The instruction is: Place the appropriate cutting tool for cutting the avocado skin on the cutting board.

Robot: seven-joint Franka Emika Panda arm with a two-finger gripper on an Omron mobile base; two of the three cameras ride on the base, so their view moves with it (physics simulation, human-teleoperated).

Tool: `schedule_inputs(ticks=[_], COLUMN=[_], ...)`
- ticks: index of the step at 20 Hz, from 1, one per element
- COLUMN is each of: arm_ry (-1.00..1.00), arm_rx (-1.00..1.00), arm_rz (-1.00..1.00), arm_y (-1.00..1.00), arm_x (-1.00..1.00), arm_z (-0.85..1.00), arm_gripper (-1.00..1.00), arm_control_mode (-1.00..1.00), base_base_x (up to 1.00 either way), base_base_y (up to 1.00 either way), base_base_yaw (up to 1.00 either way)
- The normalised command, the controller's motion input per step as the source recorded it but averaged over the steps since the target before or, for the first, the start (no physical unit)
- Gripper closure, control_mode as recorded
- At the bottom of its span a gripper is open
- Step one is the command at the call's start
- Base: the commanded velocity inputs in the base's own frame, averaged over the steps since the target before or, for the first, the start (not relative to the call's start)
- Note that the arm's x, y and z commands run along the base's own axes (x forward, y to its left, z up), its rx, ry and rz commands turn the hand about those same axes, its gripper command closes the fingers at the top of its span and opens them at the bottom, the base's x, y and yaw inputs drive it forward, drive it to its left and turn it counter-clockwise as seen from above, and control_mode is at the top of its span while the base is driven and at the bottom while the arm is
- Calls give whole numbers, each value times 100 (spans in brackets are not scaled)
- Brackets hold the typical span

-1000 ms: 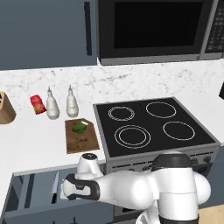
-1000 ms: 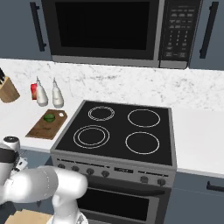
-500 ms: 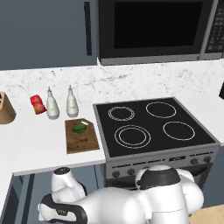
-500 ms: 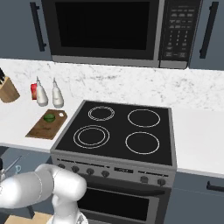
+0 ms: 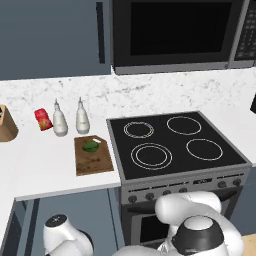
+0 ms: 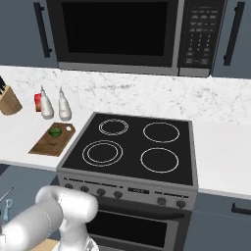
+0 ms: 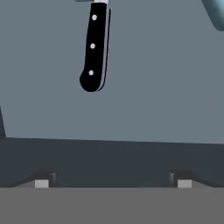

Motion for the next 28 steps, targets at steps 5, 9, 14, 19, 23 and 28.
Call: schedule_inputs(ticks=[5, 9, 14, 19, 23, 28], arm_ry=[0, 0, 0, 3, 5, 4], arm_rx=[-1, 0, -1, -9, -12, -10], arm_rz=[0, 0, 0, 0, 0, 0], arm_y=[1, 0, 4, 36, 47, 41], arm_x=[44, 64, 56, 27, 11, 8], arm_z=[0, -7, -15, -40, -54, -49], arm_gripper=[-100, -100, -100, -100, -100, -100], arm_control_mode=[-100, -100, -100, -100, -100, -100], base_base_x=[0, 0, 0, 0, 0, 0], base_base_y=[0, 0, 0, 0, 0, 0], base_base_yaw=[0, 0, 0, 0, 0, 0])
